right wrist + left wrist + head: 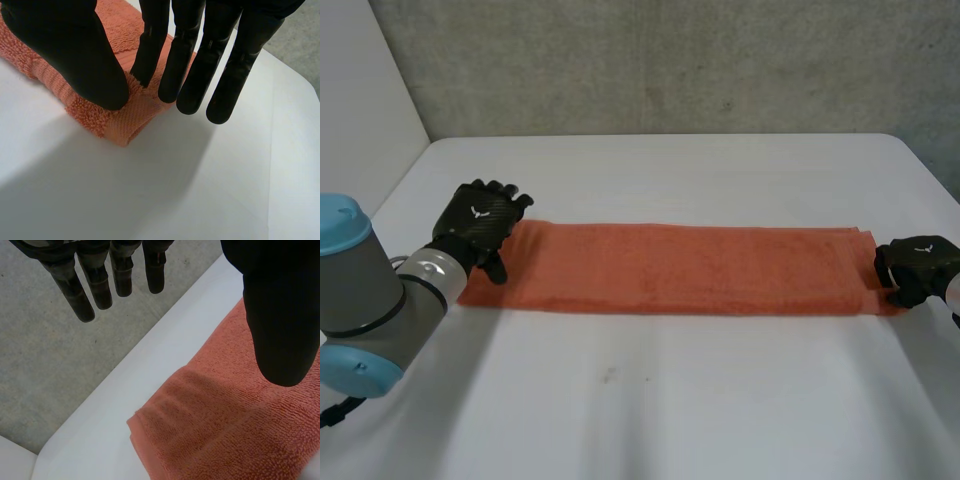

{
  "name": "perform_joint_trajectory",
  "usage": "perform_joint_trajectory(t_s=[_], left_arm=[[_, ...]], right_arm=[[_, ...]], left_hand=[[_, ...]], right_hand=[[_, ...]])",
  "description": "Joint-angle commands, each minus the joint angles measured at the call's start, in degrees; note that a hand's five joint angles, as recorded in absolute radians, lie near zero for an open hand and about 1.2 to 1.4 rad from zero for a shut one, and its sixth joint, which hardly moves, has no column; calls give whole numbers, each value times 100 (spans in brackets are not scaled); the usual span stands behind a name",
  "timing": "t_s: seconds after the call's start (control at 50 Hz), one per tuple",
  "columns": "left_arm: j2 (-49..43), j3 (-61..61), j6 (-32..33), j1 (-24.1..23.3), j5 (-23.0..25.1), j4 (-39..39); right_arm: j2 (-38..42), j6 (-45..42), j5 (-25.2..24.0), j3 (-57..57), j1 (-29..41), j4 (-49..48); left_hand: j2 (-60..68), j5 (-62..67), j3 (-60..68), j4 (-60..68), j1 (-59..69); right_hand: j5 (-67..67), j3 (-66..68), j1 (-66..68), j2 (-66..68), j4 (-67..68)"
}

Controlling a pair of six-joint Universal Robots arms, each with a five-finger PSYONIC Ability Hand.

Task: Fold the laundry

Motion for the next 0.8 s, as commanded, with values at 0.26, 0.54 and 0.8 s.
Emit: perform_joint_trajectory(t_s=[0.26,0.54,0.8], left_arm=[[0,-12,1,0,0,-1],[17,-82,1,0,0,-1],[158,-126,1,9,-9,-1]], right_arm=[[-11,-9,-15,35,-20,24],[120,-114,433,-264,-240,-134],[51,-802,1480,-1292,118,-186]], left_hand=[[30,64,-60,-4,-47],[30,64,-60,-4,-47],[30,64,-60,-4,-47]], right_hand=[[-593,-805,328,-791,-858],[1926,1713,2846,1727,1661],[1926,1713,2846,1727,1661]])
